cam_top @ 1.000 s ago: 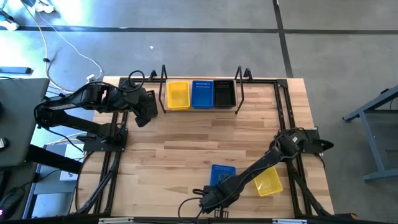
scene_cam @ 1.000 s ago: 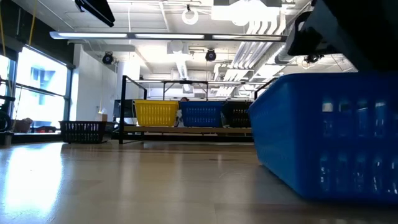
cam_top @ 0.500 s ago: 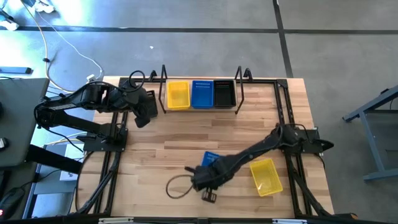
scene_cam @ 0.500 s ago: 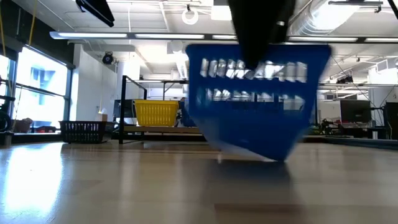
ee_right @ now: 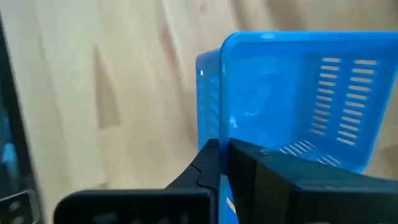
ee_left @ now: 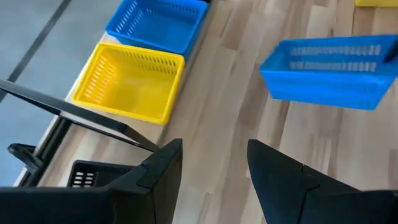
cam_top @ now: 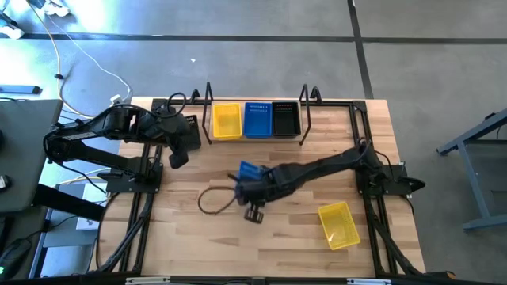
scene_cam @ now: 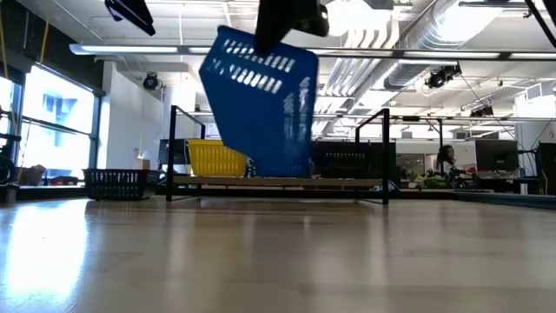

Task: Stack baskets on shelf by color
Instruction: Stack the blue basket on top of the blue baskets on the shelf

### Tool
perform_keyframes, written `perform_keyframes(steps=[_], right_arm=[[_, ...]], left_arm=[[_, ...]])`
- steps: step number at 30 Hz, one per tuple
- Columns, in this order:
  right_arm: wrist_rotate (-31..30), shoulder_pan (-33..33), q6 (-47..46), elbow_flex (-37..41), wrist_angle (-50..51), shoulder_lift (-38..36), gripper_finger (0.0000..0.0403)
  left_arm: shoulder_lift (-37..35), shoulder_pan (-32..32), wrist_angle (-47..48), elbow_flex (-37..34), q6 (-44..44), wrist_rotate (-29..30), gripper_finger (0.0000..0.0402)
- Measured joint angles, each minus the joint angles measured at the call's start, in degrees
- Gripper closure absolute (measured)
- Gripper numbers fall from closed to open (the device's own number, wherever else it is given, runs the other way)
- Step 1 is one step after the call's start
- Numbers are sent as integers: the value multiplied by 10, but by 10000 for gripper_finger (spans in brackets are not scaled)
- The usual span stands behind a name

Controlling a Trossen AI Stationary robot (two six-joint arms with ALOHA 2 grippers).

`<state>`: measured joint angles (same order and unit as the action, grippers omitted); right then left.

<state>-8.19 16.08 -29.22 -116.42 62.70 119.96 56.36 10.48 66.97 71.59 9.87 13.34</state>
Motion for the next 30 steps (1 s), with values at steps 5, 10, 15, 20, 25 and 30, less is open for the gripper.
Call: perform_keyframes(steps=[5,10,15,20,25,30], right_arm=[[-30,-38,99,-58,31,-1,402],[-72,-82,200,-116,80,-2,402],[-105,-132,286,-138,123,-2,403],[-117,-179,349,-125,134,-2,403],[-135,-218,390,-109,138,-1,403],[-132,-251,417,-80,127,-1,403]], left_arm=[[0,0,21,0,19,-7,232],[0,0,53,0,61,-8,232],[0,0,77,-12,94,-23,232],[0,0,90,-32,95,-38,232],[0,0,87,-56,95,-38,232],[0,0,87,-77,95,-43,232]])
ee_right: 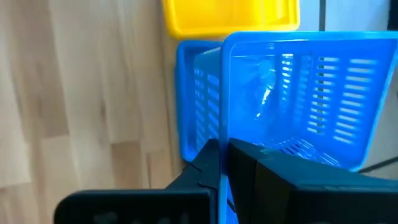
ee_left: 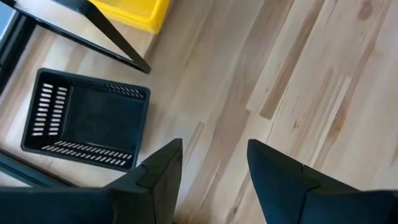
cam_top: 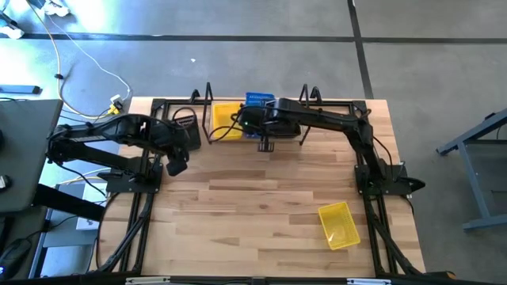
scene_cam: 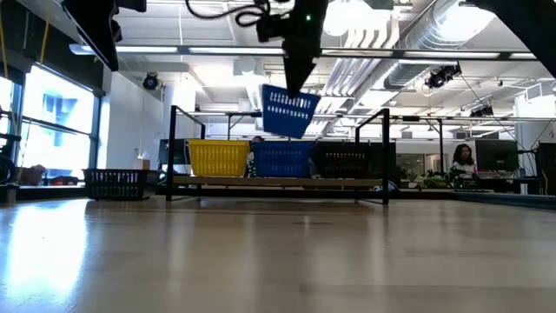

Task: Stack baskets on shelf by color
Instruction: Stack the blue basket on top of the blue baskets on the shelf

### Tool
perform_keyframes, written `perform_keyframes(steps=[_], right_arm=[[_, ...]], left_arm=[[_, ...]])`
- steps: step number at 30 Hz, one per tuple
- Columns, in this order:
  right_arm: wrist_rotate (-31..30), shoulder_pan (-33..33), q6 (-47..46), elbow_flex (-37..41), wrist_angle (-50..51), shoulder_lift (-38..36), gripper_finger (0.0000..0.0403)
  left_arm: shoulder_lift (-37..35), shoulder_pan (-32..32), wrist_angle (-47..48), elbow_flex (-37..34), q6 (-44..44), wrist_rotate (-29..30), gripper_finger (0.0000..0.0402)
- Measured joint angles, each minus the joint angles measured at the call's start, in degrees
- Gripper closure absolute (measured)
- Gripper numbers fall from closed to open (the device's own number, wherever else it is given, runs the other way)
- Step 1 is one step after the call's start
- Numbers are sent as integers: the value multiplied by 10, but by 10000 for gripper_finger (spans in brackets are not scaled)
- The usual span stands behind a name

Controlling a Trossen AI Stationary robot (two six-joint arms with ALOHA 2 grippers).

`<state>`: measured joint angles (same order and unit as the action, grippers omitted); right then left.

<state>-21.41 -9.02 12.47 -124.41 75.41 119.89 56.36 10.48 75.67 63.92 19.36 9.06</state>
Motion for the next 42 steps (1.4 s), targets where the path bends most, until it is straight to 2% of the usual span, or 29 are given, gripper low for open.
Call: perform_keyframes(steps=[11,18,26,37,42], right_arm=[[2,-19,0,63,-72,1,403],[2,-20,-6,99,-96,1,403],[11,-26,-6,102,-102,1,400],[12,-41,-6,102,-102,1,320],[12,-40,-17,102,-104,1,308]], left_arm=[[6,0,-27,-32,3,9,232],[36,0,-27,-33,6,21,232],[84,0,-27,-33,10,36,232],[125,0,-26,-33,5,36,232],[125,0,-26,-33,4,36,232]])
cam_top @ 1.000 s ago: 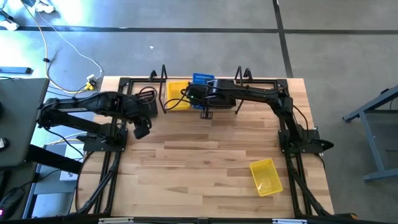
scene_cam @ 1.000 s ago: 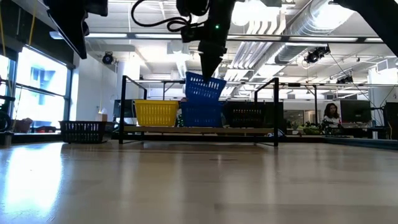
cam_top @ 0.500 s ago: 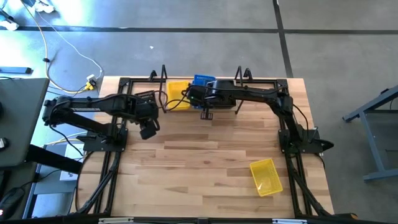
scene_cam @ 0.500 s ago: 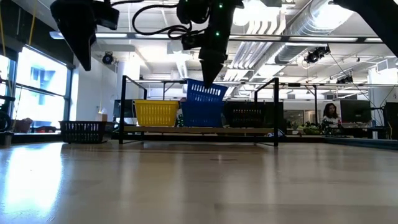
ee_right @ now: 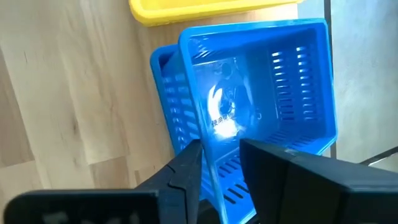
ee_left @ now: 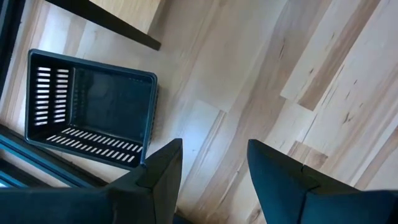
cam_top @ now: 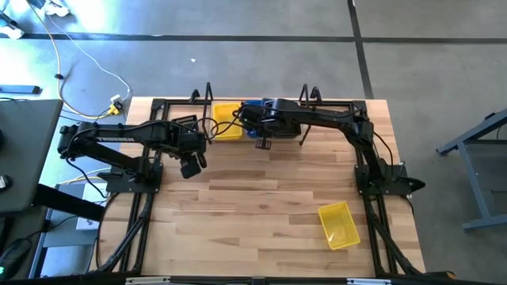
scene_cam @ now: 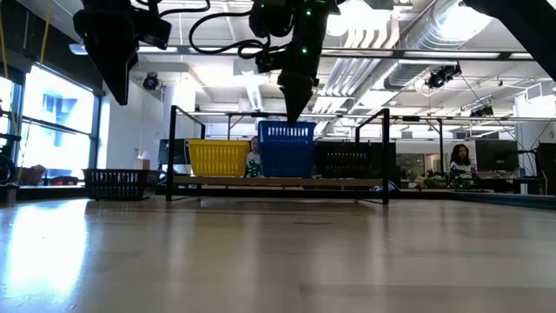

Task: Stack baskets on shelf by color
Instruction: Stack the blue basket on top of the blue baskets on the shelf

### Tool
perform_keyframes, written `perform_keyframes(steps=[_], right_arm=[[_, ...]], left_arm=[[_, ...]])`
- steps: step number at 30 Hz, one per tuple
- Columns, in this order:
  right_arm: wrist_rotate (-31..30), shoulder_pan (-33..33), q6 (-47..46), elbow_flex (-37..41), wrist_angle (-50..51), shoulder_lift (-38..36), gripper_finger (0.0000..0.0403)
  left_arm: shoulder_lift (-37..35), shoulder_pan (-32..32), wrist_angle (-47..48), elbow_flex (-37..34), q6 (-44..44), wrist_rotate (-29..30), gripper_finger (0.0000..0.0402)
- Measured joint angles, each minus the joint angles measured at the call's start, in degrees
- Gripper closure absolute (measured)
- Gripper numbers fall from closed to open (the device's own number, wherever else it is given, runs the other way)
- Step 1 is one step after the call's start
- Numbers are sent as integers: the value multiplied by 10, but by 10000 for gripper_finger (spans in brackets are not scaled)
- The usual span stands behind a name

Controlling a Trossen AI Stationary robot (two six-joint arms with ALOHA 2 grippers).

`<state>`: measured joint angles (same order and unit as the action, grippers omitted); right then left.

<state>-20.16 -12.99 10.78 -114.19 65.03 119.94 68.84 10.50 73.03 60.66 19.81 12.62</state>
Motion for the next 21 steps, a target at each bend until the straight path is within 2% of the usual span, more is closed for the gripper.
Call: perform_keyframes(steps=[7,21], right_arm=[[4,7,-30,0,10,-20,306],[95,-40,-79,-2,-17,-28,306]], left_arm=[[0,0,2,0,-10,-15,232],[0,0,0,0,0,-17,232]])
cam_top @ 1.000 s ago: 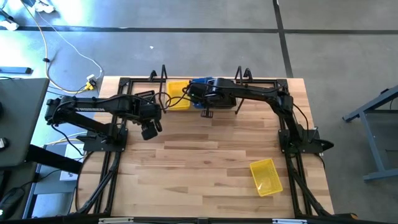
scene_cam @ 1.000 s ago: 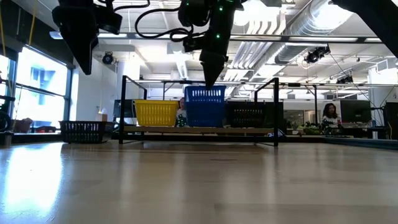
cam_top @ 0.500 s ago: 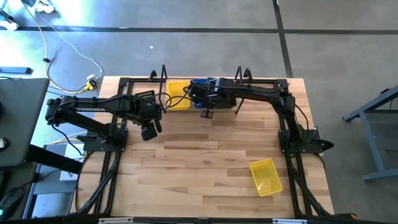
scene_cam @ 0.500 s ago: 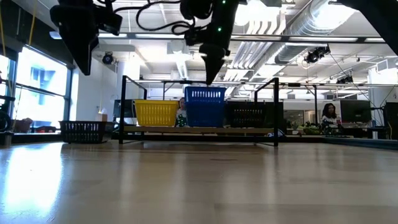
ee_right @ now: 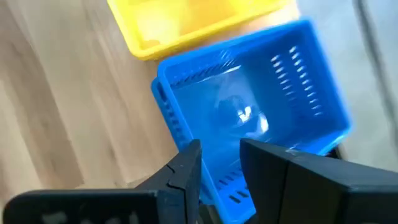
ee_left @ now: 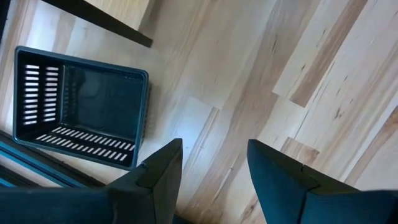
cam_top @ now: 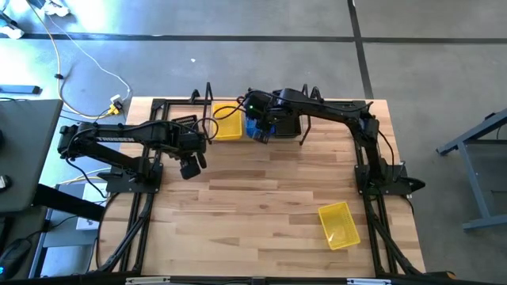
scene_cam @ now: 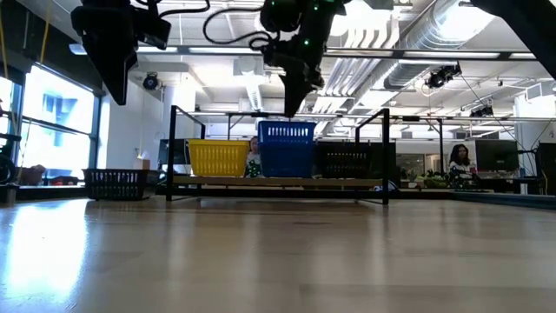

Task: Stack baskets on shelf by color
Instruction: Stack the blue basket on top of the blue baskets on the shelf, then stack the black basket on top of the black baskets on the shelf

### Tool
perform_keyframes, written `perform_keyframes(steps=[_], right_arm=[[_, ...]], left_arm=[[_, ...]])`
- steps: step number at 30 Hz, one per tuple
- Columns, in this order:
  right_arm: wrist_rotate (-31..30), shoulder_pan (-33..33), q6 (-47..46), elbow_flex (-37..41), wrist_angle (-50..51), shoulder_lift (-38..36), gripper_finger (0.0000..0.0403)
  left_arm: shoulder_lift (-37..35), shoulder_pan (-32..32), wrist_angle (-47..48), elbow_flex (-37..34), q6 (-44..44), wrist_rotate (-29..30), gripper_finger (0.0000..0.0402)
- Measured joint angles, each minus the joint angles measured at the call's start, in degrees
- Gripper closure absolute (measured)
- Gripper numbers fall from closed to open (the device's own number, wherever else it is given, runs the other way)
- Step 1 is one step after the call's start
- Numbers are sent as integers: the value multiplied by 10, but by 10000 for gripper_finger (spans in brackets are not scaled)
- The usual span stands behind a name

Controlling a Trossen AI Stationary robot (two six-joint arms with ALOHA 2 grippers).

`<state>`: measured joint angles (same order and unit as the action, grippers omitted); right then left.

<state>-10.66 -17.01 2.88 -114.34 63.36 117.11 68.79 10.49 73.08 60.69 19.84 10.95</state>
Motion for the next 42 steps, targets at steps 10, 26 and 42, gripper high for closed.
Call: perform_keyframes(steps=[10,26,42], right_arm=[[34,4,-28,25,-7,7,306],[23,1,-15,-43,20,7,306],[22,1,-14,-118,63,7,306]], left_arm=[[0,0,-1,0,1,2,232],[0,0,-49,0,6,2,232],[-63,0,-191,-146,7,25,232]])
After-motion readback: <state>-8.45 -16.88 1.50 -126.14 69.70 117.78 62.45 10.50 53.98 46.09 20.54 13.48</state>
